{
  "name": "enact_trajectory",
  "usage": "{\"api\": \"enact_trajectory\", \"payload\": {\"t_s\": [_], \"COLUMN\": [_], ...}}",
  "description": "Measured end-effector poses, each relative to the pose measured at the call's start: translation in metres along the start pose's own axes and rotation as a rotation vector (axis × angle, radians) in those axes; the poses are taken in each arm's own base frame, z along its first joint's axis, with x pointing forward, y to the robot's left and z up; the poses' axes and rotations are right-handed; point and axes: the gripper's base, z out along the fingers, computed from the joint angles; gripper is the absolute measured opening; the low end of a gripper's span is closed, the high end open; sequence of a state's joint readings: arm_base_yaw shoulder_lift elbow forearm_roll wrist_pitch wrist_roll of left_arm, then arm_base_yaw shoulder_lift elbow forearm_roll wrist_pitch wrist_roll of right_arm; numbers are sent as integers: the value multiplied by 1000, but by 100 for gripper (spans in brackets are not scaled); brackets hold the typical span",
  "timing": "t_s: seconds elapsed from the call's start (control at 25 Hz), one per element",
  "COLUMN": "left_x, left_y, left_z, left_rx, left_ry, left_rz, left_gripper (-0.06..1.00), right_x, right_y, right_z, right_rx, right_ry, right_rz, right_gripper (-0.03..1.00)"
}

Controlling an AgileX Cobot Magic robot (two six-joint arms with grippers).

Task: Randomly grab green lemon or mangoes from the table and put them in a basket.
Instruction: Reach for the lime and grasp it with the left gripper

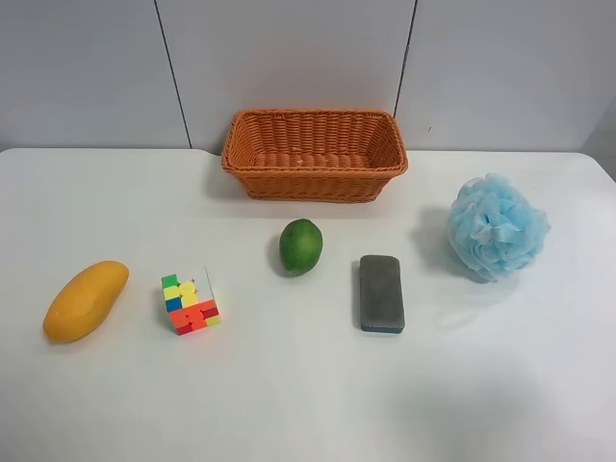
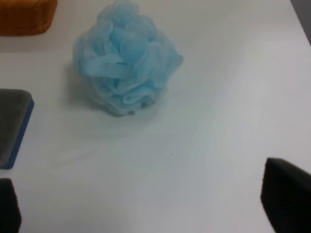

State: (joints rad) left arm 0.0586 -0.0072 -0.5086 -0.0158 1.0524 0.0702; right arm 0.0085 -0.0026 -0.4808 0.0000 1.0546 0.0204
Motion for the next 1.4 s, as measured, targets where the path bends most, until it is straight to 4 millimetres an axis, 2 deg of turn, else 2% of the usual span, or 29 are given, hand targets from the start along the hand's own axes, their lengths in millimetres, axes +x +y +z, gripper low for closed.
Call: {"api": "enact_trajectory", "payload": {"t_s": [1.2, 1.32, 1.4], "left_x": [-1, -13, -30], "left_y": [0, 1, 2], "left_z": [-1, -6, -6], "left_rx": [0, 1, 4], "left_ry": [-4, 18, 70], "left_rz": [-1, -9, -22], "left_gripper": [99, 99, 99], "right_x": [0, 0, 0], "right_y": [0, 0, 0], "right_z": [0, 0, 0], "right_rx": [0, 0, 0], "right_ry": [0, 0, 0], "right_rz": [4, 4, 4], "right_gripper": [99, 99, 99]}}
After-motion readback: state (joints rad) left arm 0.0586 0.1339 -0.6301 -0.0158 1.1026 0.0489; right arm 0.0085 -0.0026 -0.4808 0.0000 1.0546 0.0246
